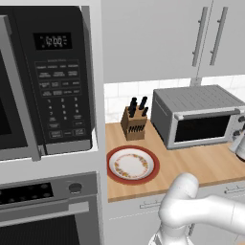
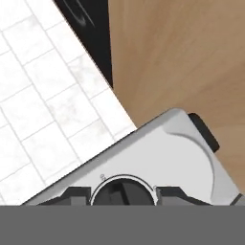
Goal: Pick up the kebab skewer and baguette bread, and place them inside the toaster oven. Close the toaster oven door and start by setting the timer.
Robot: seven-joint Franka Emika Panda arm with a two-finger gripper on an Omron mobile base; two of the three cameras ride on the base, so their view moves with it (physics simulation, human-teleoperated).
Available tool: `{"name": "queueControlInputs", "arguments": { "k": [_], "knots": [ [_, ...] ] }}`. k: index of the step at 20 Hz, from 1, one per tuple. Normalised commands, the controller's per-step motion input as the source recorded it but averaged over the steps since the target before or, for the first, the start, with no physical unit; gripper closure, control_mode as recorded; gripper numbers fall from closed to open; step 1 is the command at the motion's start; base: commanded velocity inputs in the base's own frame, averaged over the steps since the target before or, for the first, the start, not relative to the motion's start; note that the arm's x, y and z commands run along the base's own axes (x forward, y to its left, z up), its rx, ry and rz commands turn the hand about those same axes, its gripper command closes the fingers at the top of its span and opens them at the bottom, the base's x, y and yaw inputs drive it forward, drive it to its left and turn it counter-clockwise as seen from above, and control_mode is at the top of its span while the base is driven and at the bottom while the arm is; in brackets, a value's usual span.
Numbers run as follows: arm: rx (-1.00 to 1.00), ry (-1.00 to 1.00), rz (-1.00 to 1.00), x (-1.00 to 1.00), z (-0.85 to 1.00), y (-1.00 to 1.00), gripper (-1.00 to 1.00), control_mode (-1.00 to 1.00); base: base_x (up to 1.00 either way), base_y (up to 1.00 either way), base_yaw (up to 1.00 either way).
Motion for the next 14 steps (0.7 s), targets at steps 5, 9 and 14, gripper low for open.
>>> {"name": "queueControlInputs", "arguments": {
  "k": [5, 9, 14],
  "knots": [
    [0.34, 0.00, -0.04, 0.00, 0.07, 0.02, 1.00, -1.00, 0.00, 0.00, 0.00],
    [0.37, 0.00, -0.04, 0.00, 0.06, 0.04, 1.00, -1.00, 0.00, 0.00, 0.00],
    [0.40, 0.00, -0.05, 0.00, 0.09, 0.03, 1.00, -1.00, 0.00, 0.00, 0.00]
  ]
}}
